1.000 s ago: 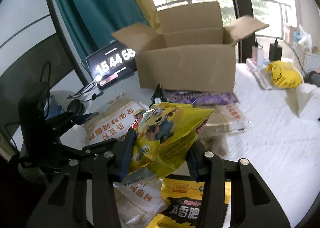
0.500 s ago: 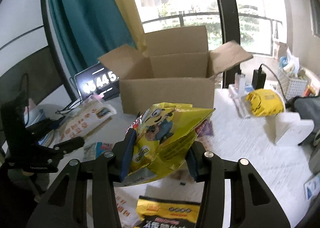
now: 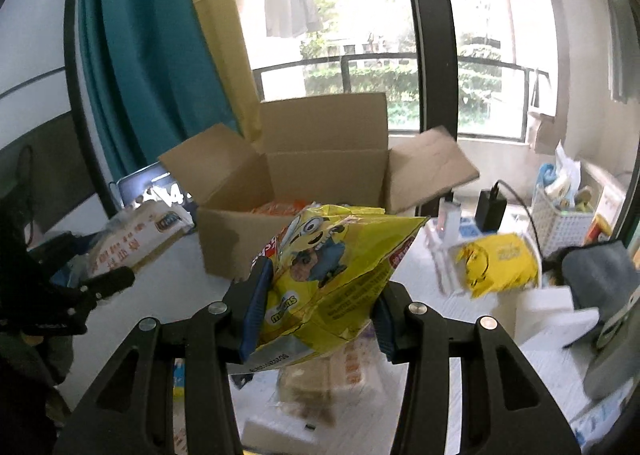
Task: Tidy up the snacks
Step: 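Carry both bags over the box and release them inside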
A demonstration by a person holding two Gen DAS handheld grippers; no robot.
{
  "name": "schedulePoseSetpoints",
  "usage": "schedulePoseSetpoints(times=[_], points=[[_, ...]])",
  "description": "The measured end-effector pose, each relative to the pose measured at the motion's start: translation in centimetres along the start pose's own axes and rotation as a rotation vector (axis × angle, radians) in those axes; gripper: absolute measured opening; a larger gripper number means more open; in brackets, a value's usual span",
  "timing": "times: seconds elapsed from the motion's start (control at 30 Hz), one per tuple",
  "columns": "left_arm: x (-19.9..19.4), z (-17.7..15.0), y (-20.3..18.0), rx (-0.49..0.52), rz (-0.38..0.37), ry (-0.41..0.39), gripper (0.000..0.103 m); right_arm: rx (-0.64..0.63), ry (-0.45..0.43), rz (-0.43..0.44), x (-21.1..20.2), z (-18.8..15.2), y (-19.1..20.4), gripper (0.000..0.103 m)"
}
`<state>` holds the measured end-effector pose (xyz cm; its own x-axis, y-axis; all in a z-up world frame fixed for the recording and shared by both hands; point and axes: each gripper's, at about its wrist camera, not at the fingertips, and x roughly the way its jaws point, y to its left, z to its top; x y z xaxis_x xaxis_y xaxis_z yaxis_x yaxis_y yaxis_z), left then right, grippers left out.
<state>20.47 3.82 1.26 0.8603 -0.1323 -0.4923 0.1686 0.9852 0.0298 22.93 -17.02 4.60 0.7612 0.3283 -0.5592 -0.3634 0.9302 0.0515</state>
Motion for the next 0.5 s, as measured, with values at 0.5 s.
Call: schedulePoseSetpoints(times=[0.5], points=[[4.5, 5.2, 1.1, -0.025, -0.001, -0.067, 0.085, -0.043, -0.077, -0.064, 3.6, 4.4, -1.6, 0.049]])
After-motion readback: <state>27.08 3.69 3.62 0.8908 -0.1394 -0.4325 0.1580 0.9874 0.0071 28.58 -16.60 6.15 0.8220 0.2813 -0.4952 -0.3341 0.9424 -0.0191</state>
